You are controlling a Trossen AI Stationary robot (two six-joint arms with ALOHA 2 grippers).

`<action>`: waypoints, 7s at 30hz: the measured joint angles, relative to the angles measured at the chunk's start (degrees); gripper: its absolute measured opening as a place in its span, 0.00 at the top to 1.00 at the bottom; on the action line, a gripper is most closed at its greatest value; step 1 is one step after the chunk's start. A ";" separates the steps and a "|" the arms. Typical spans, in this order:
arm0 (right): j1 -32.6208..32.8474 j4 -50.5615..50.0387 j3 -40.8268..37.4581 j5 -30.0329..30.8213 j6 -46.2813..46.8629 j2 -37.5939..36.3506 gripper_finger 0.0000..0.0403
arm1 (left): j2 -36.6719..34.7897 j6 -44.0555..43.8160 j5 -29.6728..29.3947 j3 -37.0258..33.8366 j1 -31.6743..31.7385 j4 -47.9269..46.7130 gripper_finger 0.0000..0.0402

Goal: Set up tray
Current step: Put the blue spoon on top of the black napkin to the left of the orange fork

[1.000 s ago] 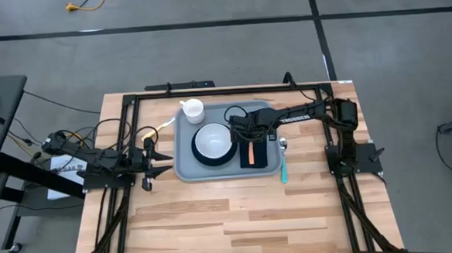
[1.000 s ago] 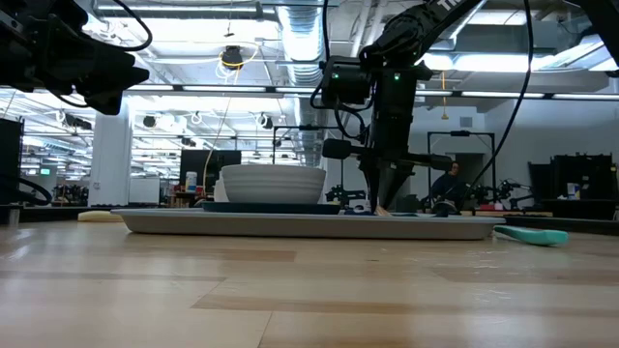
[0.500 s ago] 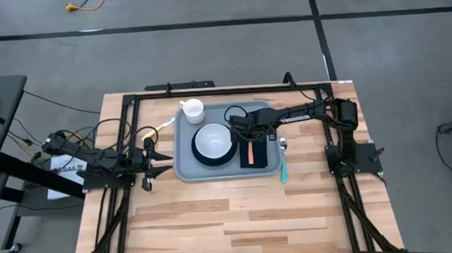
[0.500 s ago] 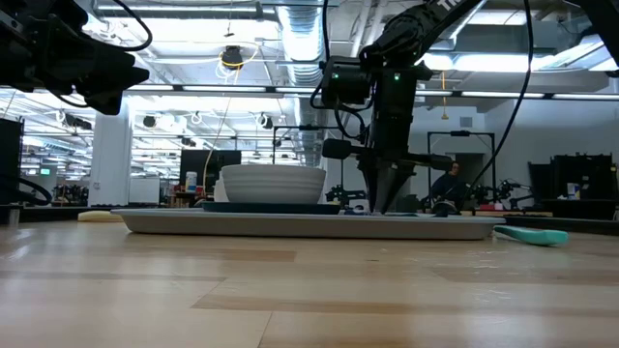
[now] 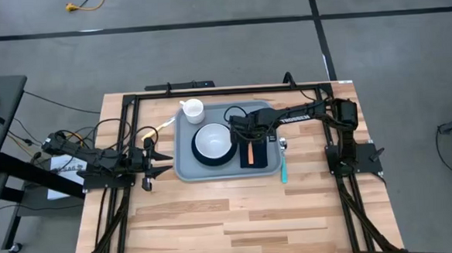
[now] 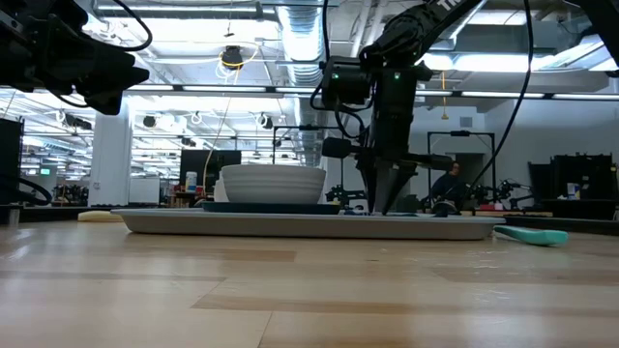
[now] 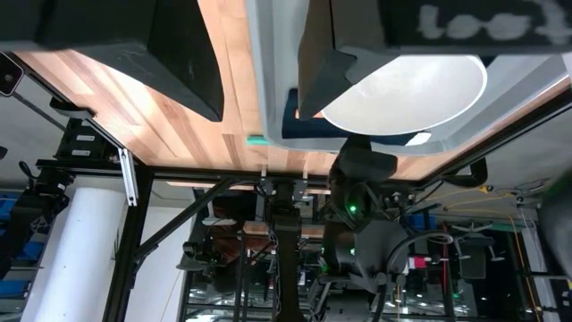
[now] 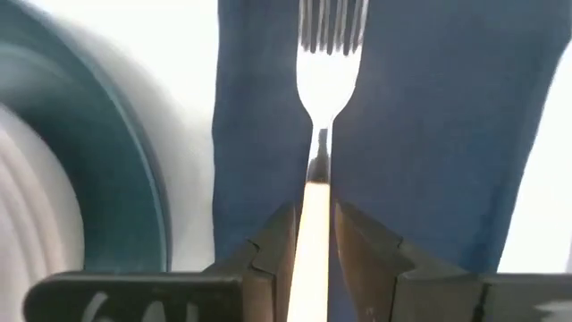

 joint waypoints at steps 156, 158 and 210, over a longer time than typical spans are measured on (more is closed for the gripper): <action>32.15 -9.22 -1.43 -6.17 13.92 -9.83 0.75 | 1.13 0.00 -0.04 0.00 0.00 0.02 0.66; 32.03 -7.64 -1.18 -9.32 14.51 -8.14 0.75 | 0.99 0.00 0.09 0.02 -0.01 -0.06 0.66; 29.74 -28.66 -15.65 -1.03 23.30 -28.15 0.75 | 3.98 0.05 2.12 0.17 -0.02 -0.53 0.66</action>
